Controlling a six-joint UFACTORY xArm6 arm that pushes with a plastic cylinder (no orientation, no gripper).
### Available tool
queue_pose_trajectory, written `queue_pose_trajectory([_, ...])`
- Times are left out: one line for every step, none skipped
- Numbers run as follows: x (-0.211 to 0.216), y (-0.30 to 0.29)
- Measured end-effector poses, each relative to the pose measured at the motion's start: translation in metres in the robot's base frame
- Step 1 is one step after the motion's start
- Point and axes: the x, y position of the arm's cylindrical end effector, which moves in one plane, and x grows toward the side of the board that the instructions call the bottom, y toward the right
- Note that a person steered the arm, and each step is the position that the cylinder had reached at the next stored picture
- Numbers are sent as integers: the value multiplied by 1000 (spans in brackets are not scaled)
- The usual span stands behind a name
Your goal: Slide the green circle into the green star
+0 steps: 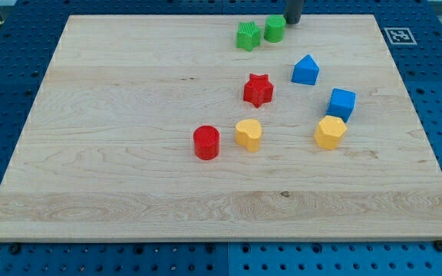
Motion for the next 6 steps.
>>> queue_pose_trajectory([0, -13])
queue_pose_trajectory([1, -13])
queue_pose_trajectory([11, -13])
queue_pose_trajectory([24, -24])
queue_pose_trajectory([32, -44])
queue_pose_trajectory([45, -47])
